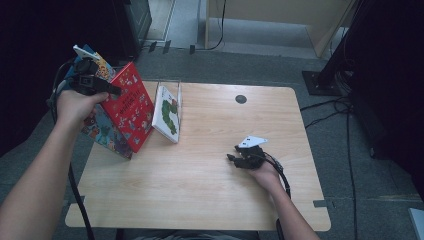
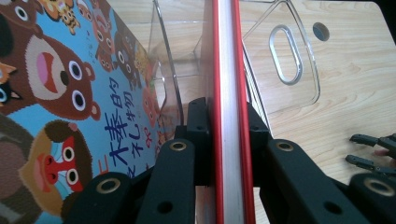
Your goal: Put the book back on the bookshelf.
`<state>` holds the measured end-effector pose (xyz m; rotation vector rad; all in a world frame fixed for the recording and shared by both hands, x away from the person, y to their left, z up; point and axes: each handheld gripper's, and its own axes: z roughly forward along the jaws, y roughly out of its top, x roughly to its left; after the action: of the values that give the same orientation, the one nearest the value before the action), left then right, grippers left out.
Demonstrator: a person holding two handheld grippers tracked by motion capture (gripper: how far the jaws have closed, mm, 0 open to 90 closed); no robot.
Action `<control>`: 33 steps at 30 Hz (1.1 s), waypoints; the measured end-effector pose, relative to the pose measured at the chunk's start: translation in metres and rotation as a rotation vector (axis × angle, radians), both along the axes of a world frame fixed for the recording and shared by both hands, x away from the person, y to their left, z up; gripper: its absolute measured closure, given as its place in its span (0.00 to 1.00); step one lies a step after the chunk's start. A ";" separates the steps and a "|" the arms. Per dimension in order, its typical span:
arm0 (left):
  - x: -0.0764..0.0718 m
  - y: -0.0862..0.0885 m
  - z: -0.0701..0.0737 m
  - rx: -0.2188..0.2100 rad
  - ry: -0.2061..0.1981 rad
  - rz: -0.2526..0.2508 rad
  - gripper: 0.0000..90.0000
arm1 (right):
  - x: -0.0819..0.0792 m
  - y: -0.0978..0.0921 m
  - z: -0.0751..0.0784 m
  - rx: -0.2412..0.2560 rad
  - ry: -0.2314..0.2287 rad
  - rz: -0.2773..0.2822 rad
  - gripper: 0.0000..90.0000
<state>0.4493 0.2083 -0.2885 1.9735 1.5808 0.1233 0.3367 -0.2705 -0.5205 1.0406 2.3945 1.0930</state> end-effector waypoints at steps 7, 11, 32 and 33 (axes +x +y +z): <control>0.001 -0.001 0.000 0.055 0.091 -0.068 0.87 | 0.000 0.000 0.000 -0.005 -0.006 0.004 0.55; 0.002 -0.001 -0.004 0.052 0.142 -0.095 0.86 | 0.000 0.000 0.000 -0.004 -0.006 0.006 0.56; 0.022 0.009 0.002 0.027 0.148 0.009 0.89 | 0.000 0.001 0.000 -0.001 -0.007 0.010 0.56; 0.024 0.009 0.002 0.022 0.141 0.018 0.89 | 0.000 0.002 0.000 -0.003 -0.010 0.011 0.56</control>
<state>0.4736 0.2170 -0.2865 2.0234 1.6932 0.0089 0.3365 -0.2688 -0.5207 1.0203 2.3963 1.0951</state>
